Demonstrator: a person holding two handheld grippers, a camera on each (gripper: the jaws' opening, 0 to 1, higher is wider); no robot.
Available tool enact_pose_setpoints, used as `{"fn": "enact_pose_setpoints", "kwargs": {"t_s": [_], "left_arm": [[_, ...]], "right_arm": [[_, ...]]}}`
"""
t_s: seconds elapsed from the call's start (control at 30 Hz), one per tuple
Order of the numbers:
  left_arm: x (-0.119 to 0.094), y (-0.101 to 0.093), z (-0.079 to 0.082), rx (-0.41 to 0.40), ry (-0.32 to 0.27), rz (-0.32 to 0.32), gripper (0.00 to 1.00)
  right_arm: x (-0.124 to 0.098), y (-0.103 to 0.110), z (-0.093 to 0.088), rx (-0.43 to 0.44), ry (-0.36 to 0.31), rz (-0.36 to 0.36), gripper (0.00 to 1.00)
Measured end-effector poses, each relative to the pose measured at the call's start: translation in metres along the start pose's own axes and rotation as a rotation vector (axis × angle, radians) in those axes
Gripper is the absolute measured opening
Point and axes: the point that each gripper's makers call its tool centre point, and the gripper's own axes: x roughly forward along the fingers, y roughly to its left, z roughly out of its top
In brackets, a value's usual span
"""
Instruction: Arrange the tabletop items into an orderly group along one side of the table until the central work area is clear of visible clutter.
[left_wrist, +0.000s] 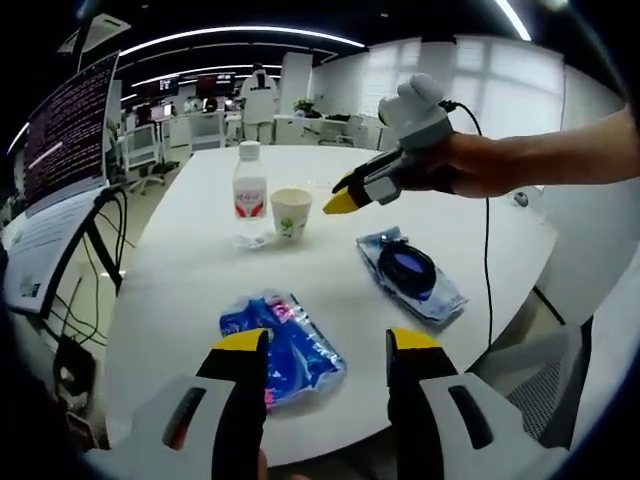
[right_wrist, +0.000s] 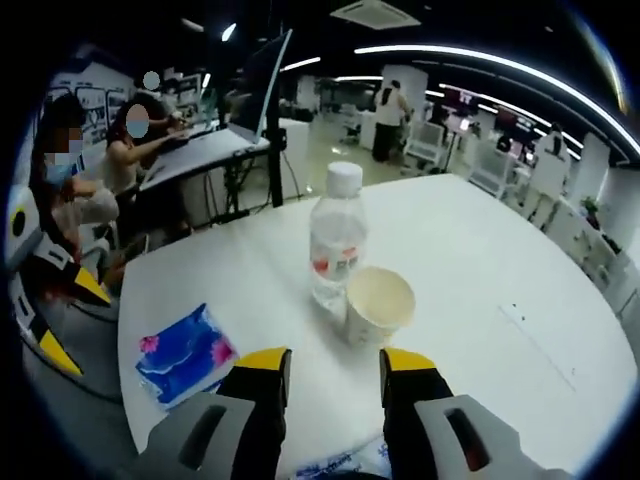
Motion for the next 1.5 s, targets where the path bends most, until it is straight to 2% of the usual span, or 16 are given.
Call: {"fn": "enact_pose_setpoints", "kwargs": {"t_s": [0.07,0.13,0.3,0.37,0.43,0.5,0.8,0.97,1.4,1.5], "left_arm": [[0.005,0.004,-0.006,0.0,0.0,-0.002,0.47],[0.001,-0.001,0.0,-0.003,0.0,-0.007,0.46],[0.004,-0.004,-0.002,-0.001,0.006,-0.018,0.46],[0.003,-0.007,-0.001,0.004,0.007,-0.023,0.46],[0.009,-0.003,-0.007,0.006,0.008,-0.027,0.46],[0.005,-0.008,-0.002,0.007,0.009,-0.028,0.46],[0.009,-0.008,-0.008,0.0,0.012,-0.035,0.46],[0.007,-0.013,-0.004,0.004,0.012,-0.041,0.46],[0.013,-0.009,-0.011,-0.001,0.016,-0.043,0.46],[0.014,-0.009,-0.012,-0.003,0.017,-0.044,0.46]], "right_arm": [[-0.004,0.002,-0.004,0.005,-0.002,0.002,0.37],[-0.008,0.002,-0.007,0.012,-0.005,-0.004,0.38],[-0.024,0.01,-0.021,0.029,-0.009,-0.012,0.38],[-0.029,0.008,-0.025,0.035,-0.007,-0.018,0.39],[-0.031,0.003,-0.029,0.029,0.003,-0.028,0.39],[-0.037,0.003,-0.033,0.036,0.002,-0.033,0.4],[-0.056,-0.003,-0.046,0.065,-0.003,-0.073,0.4],[-0.064,-0.002,-0.055,0.072,0.004,-0.083,0.4],[-0.09,-0.009,-0.077,0.159,-0.006,-0.126,0.42],[-0.099,-0.009,-0.088,0.171,0.006,-0.14,0.43]]}}
